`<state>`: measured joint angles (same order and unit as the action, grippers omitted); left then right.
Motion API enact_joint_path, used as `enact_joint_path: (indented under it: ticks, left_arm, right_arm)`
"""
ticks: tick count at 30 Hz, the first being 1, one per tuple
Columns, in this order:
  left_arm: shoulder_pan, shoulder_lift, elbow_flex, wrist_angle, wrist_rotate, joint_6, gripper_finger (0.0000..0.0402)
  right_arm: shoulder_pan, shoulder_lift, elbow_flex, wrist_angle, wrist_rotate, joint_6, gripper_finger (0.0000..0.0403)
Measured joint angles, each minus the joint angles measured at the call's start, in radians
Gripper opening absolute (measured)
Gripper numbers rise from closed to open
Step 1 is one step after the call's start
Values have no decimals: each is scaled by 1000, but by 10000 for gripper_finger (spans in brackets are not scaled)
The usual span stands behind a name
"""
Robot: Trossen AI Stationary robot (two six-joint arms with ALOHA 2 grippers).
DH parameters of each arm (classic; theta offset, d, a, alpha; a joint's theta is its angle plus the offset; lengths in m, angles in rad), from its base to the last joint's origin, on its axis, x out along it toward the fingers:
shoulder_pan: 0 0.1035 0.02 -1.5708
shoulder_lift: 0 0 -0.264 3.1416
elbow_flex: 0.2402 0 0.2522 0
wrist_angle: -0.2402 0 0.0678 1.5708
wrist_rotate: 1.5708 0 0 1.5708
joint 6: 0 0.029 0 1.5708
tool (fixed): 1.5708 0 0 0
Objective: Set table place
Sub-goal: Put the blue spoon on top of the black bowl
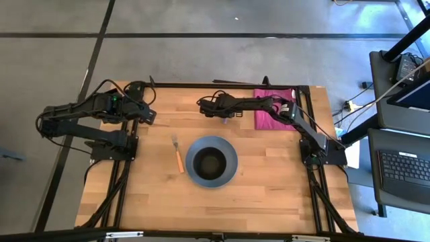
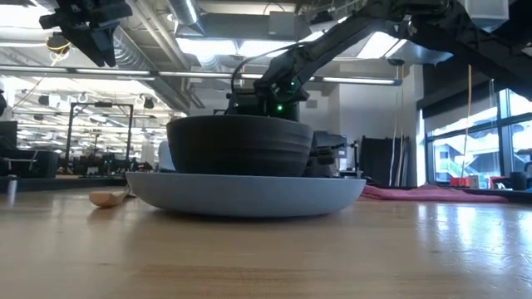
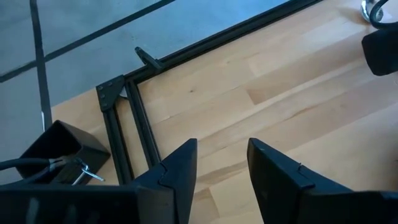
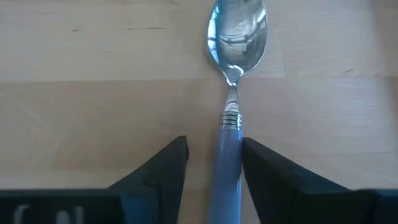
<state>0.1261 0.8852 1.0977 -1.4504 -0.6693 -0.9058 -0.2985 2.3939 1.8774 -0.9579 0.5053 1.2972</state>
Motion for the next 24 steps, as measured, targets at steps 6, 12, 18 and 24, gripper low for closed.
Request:
enact_joint_path:
  ticks: [6, 12, 18, 24]
  left_arm:
    - [0, 0, 0, 0, 0, 0, 135]
    - [0, 0, 0, 0, 0, 0, 135]
    - [0, 0, 0, 0, 0, 0, 135]
    - [0, 0, 0, 0, 0, 0, 135]
  right_arm:
    - [0, 2, 0, 18, 18, 0, 96]
    - [-1, 3, -1, 27, 30, -22, 53]
    - [7, 3, -2, 28, 37, -70, 53]
    - [49, 4, 13, -4, 94, -71, 53]
